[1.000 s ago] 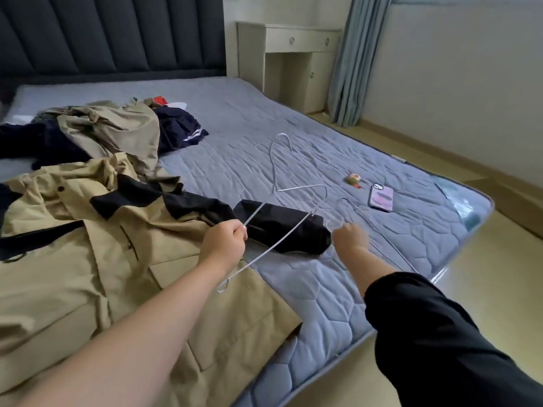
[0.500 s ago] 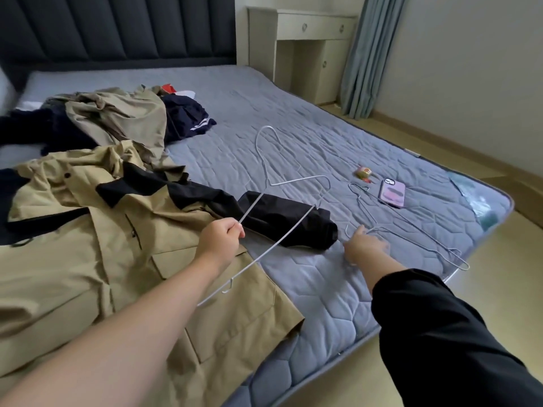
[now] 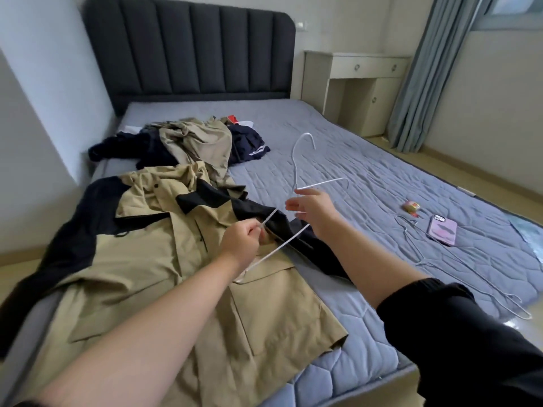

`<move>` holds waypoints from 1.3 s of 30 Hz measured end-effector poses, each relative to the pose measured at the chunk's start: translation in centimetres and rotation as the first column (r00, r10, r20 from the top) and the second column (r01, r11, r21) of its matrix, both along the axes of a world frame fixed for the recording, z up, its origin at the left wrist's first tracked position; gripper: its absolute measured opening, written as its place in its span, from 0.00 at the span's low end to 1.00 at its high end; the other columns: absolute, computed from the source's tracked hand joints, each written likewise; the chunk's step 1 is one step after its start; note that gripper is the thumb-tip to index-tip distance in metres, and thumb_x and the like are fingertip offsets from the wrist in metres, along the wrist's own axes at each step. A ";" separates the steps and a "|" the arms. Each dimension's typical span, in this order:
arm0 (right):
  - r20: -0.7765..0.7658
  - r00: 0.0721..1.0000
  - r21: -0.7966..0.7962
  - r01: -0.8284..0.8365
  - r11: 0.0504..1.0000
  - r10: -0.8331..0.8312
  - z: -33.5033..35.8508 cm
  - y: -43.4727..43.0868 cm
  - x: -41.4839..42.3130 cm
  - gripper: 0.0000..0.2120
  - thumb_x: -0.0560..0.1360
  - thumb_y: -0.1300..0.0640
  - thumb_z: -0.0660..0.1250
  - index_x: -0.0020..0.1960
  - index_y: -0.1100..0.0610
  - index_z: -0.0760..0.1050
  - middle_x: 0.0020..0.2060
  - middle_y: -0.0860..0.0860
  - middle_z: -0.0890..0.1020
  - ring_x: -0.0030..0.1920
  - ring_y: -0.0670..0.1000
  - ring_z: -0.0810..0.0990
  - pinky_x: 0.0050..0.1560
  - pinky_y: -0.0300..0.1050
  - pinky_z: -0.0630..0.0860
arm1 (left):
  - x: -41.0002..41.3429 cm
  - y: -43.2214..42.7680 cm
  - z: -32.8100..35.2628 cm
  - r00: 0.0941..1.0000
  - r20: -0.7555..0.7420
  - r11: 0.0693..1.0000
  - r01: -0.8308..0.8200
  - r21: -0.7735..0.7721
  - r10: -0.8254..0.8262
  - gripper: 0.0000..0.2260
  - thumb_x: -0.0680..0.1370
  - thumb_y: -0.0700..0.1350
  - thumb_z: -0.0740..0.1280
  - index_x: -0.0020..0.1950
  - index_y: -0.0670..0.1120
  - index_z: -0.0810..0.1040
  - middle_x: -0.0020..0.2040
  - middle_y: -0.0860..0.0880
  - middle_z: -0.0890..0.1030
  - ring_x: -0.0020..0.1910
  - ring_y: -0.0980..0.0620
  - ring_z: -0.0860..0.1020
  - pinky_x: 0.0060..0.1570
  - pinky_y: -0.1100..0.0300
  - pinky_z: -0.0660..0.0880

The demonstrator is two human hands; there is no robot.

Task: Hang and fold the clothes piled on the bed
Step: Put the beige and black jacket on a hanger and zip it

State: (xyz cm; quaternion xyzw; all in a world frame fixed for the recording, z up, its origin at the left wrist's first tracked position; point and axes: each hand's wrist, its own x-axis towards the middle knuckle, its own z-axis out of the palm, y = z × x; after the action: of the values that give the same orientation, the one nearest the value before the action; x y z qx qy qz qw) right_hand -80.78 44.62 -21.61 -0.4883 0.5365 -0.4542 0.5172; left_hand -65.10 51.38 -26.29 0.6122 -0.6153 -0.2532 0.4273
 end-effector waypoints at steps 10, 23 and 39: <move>-0.342 0.936 -0.325 -0.202 0.924 0.084 2.7 0.9 12.5 0.09 0.80 0.56 0.61 0.41 0.56 0.70 0.28 0.52 0.76 0.25 0.50 0.77 0.31 0.42 0.75 | 7.6 1.6 -2.1 0.992 0.120 0.985 0.010 0.173 -0.032 0.13 0.80 0.43 0.59 0.38 0.46 0.77 0.32 0.52 0.77 0.35 0.52 0.77 0.38 0.60 0.72; -0.978 0.189 -0.187 -0.574 0.797 -0.094 -14.5 -4.1 18.8 0.09 0.77 0.64 0.58 0.54 0.58 0.74 0.47 0.55 0.79 0.47 0.59 0.80 0.38 0.47 0.70 | 22.6 -1.9 -14.9 0.894 0.428 0.843 -0.330 0.424 0.134 0.24 0.78 0.42 0.61 0.74 0.49 0.64 0.71 0.46 0.67 0.69 0.47 0.67 0.66 0.59 0.64; -0.972 0.199 -0.176 -0.268 0.947 -0.124 -25.6 -5.5 19.3 0.19 0.77 0.59 0.54 0.68 0.56 0.69 0.55 0.54 0.74 0.54 0.57 0.73 0.52 0.50 0.61 | 29.8 -15.4 -13.9 0.162 -0.807 0.750 -0.505 0.427 0.568 0.21 0.79 0.35 0.61 0.72 0.41 0.62 0.60 0.41 0.75 0.50 0.45 0.80 0.50 0.52 0.78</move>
State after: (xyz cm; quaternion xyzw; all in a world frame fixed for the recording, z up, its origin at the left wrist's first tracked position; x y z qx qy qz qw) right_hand -61.50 39.09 -47.20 -0.7628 0.6396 -0.0952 -0.0008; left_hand -35.26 36.03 -40.22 0.5579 -0.0135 -0.3928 0.7310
